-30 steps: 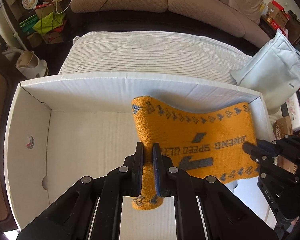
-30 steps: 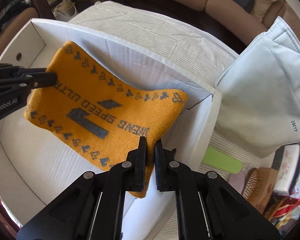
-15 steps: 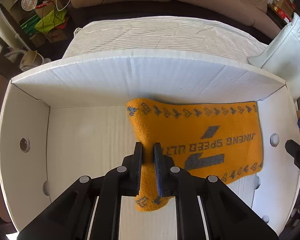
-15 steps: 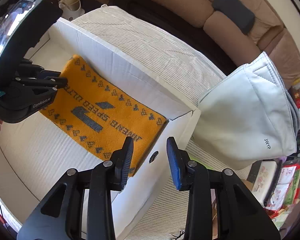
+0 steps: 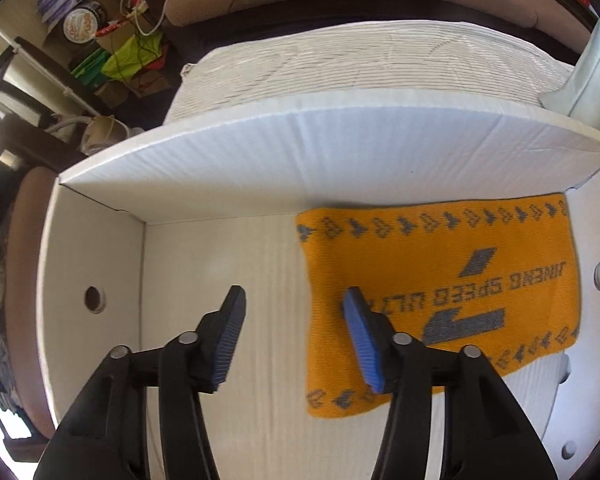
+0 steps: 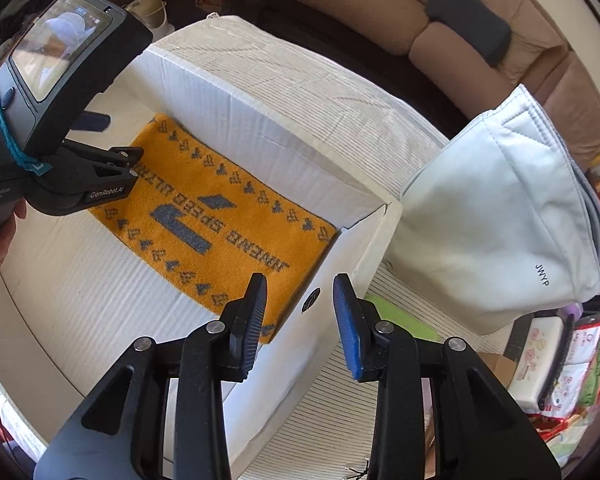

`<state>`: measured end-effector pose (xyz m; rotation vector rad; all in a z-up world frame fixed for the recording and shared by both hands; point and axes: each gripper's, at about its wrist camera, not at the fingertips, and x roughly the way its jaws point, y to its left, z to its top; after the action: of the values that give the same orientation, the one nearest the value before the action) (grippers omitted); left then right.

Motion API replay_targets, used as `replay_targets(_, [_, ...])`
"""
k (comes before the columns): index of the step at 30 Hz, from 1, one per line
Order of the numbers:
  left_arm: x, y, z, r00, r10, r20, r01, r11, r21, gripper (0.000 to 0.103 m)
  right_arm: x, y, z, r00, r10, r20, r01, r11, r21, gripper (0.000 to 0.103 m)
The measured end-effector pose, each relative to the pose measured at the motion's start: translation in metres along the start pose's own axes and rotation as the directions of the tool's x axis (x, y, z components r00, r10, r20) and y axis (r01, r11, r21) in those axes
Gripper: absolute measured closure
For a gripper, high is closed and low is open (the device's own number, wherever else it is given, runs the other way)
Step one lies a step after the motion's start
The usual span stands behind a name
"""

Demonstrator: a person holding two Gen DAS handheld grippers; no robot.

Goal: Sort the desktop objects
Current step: 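Withdraw the left tool and move the right tool toward the brown box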

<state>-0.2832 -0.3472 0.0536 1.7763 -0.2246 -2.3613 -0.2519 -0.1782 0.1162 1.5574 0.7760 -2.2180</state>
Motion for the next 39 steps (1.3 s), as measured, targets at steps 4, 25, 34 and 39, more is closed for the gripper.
replay_targets(4, [-0.016,0.013,-0.012,1.000,0.012,-0.002,-0.012,1.000,-0.013,0.046,-0.008,-0.001,-0.011,0.999,0.044,0.012,-0.045,0.999,0.018,0.071])
replay_targets(25, [-0.183,0.025,-0.165,0.979,-0.053,0.197,0.084,0.984,-0.154,0.006,-0.124,-0.007,-0.120,0.960,0.152,0.236,-0.203,0.956,0.211,0.000])
replay_targets(34, [-0.230,0.013,-0.224,0.963,-0.087,0.255,0.139,0.971,-0.193,0.000,-0.171,0.004,-0.164,0.936,0.185,0.300,-0.254,0.945,0.209,0.000])
replay_targets(39, [-0.254,-0.022,-0.247,0.948,-0.134,0.289,0.185,0.970,-0.157,0.000,-0.184,-0.006,-0.203,0.927,0.190,0.324,-0.269,0.938,0.220,0.000])
